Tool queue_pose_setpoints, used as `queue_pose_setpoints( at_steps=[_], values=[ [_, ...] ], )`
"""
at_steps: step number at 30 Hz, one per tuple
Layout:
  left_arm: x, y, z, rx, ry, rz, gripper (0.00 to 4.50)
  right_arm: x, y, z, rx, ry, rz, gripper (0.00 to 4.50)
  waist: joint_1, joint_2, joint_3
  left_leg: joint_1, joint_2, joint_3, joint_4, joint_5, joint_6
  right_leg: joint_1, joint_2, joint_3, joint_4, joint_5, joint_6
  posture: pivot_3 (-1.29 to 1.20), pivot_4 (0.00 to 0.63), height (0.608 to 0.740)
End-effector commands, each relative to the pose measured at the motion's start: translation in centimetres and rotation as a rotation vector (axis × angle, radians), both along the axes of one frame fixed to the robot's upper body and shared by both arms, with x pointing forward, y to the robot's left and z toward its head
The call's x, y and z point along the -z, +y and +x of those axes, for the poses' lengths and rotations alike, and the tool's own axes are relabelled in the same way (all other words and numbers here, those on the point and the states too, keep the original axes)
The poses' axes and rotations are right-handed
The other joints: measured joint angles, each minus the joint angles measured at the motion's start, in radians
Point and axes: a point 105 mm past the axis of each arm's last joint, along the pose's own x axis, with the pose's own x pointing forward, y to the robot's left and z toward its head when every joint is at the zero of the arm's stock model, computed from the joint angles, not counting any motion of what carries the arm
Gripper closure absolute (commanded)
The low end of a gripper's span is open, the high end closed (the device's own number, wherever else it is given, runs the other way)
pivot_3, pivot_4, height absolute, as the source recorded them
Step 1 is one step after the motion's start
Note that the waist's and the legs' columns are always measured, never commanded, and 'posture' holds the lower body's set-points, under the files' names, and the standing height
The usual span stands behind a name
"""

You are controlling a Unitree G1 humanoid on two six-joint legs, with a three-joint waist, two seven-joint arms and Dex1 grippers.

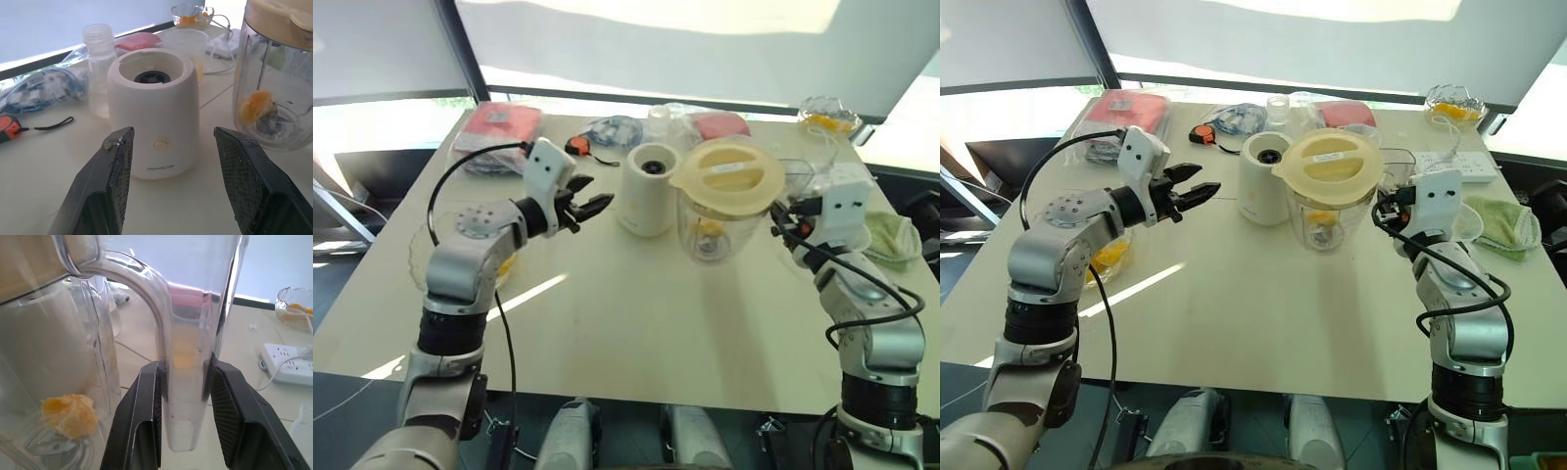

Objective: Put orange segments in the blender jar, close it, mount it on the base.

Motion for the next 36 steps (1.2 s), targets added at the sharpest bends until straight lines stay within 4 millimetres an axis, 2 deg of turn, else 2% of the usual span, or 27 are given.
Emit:
queue_pose_setpoints(
  at_steps=[1,3,6,10,13,20,26,32,36],
  values=[
    [-1.1,0.9,-0.8,-0.04,-0.073,-0.014,1.82,-7.3,0.3,0.7,-0.003,-0.21,-0.039,3.58,-0.01,0.003,0.002,0.0,0.0,0.001,0.0,0.0,0.0,0.0,0.0,0.001,0.0,0.0,0.0,0.0,0.15,0.74],
    [-1.1,1.0,-1.2,-0.05,-0.091,-0.028,1.82,-10.8,0.9,1.4,-0.001,-0.286,-0.086,3.58,-0.012,0.006,0.006,0.0,0.0,0.005,0.0,0.0,0.0,-0.003,0.0,0.006,0.0,0.002,0.0,0.0,0.15,0.74],
    [-1.0,0.8,-1.7,-0.057,-0.096,-0.046,1.82,-14.1,1.3,2.5,0.024,-0.34,-0.096,3.58,-0.007,0.006,0.007,0.0,0.001,0.005,0.0,0.001,-0.001,-0.004,0.002,0.006,0.0,0.003,-0.001,0.0,0.15,0.74],
    [-0.6,0.7,-2.4,-0.072,-0.099,-0.058,1.82,-17.1,2.0,4.4,0.025,-0.37,0.006,3.58,-0.004,0.005,0.006,0.0,0.002,0.004,-0.001,0.001,-0.001,-0.004,0.004,0.006,0.0,0.003,-0.001,0.0,0.15,0.74],
    [0.0,0.9,-2.7,-0.095,-0.095,-0.045,1.82,-18.1,3.1,5.8,-0.028,-0.356,0.092,3.58,-0.003,0.005,0.006,0.0,0.003,0.004,-0.002,0.001,-0.001,-0.004,0.003,0.006,0.0,0.003,-0.001,0.0,0.15,0.74],
    [1.0,1.7,-3.8,-0.135,-0.092,-0.005,1.82,-18.1,5.5,8.8,-0.138,-0.279,0.22,3.58,-0.006,0.005,0.006,-0.001,0.003,0.005,-0.002,0.001,-0.001,-0.005,0.0,0.006,-0.001,0.003,-0.001,0.0,0.15,0.74],
    [1.6,1.6,-4.4,-0.161,-0.079,-0.007,1.82,-18.1,7.8,9.8,-0.221,-0.243,0.236,3.58,-0.006,0.005,0.007,-0.001,0.003,0.005,-0.003,0.001,-0.001,-0.005,-0.001,0.006,-0.002,0.003,-0.001,0.0,0.15,0.74],
    [2.2,2.2,-4.4,-0.223,-0.068,-0.006,1.82,-16.6,8.6,10.2,-0.238,-0.187,0.225,3.58,-0.007,0.005,0.007,-0.001,0.003,0.005,-0.003,0.001,-0.001,-0.005,-0.001,0.006,-0.001,0.003,0.0,0.0,0.15,0.74],
    [2.5,1.9,-4.6,-0.218,-0.06,-0.008,1.82,-15.3,8.9,10.7,-0.237,-0.158,0.228,3.58,-0.007,0.005,0.007,-0.001,0.003,0.005,-0.003,0.001,-0.001,-0.005,-0.001,0.006,-0.001,0.003,-0.001,0.0,0.15,0.74]
  ],
)
